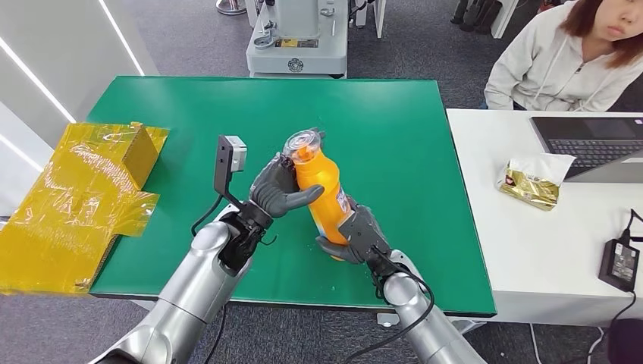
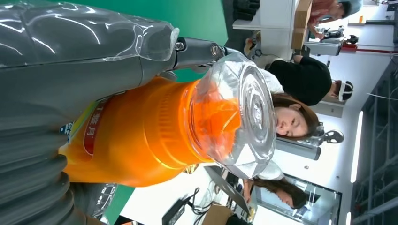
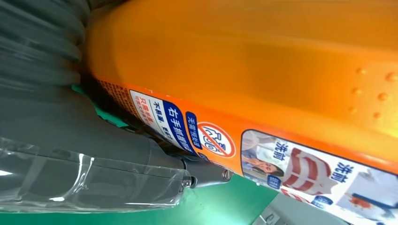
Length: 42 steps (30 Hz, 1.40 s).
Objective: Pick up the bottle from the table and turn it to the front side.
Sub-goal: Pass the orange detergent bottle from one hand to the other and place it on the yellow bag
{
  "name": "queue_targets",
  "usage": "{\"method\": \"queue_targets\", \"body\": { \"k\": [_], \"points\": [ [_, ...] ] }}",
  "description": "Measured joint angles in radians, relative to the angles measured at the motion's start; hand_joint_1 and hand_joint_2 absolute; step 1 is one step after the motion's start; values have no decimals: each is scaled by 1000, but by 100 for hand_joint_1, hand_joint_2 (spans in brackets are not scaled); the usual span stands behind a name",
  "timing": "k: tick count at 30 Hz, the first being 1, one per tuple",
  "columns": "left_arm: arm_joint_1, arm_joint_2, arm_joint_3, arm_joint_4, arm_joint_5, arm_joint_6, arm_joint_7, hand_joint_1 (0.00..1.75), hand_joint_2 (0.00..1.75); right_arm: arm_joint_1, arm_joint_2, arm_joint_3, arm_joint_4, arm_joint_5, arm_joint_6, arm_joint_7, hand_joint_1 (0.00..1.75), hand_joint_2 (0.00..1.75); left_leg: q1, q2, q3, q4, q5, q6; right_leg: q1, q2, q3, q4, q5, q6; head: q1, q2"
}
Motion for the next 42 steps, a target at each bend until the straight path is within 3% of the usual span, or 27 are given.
{"method": "queue_targets", "body": {
  "k": [1,2,5,6,7,14,27,28,32,38,42],
  "points": [
    [0,0,0,-2,-2,4,0,0,175,0,0,-1,0,0,0,0,175,175,0,0,0,0,0,0,0,0,0,0,0,0,0,0],
    [-1,-1,-1,-4,-5,9,0,12,175,0,0,-1,0,1,0,1,175,175,0,0,0,0,0,0,0,0,0,0,0,0,0,0],
    [-3,-7,-12,-7,-24,37,-1,123,175,1,0,-5,-2,6,-4,7,175,175,0,0,0,0,0,0,0,0,0,0,0,0,0,0],
    [-4,-10,-17,-7,-34,49,-2,151,175,2,0,-6,-4,8,-5,10,175,175,0,0,0,0,0,0,0,0,0,0,0,0,0,0],
    [-4,-13,-23,-7,-47,61,-5,156,175,4,0,-7,-7,9,-7,13,175,175,0,0,0,0,0,0,0,0,0,0,0,0,0,0],
    [-4,-32,-87,-3,-189,139,-59,169,175,45,0,-29,-49,21,-13,24,175,175,0,0,0,0,0,0,0,0,0,0,0,0,0,0],
    [-16,-56,-116,47,-250,136,-95,175,175,85,0,-69,-100,41,-9,41,175,175,0,0,0,0,0,0,0,0,0,0,0,0,0,0],
    [-17,-57,-117,49,-247,133,-94,175,175,85,0,-70,-100,40,-8,41,169,175,0,0,0,0,0,0,0,0,0,0,0,0,0,0],
    [-23,-58,-116,60,-237,120,-94,175,175,82,0,-73,-99,26,-8,35,0,175,0,0,-1,0,0,0,0,0,0,0,0,0,0,0],
    [-23,-47,-121,52,-273,173,-122,175,175,74,0,-77,-124,-18,-21,10,0,175,0,0,-1,0,0,0,0,0,0,0,0,0,0,0],
    [-23,3,-107,-7,-351,283,-141,175,175,96,-9,-85,-203,-39,-47,-7,0,175,0,0,0,0,0,0,0,0,0,0,0,0,0,0]
  ]
}}
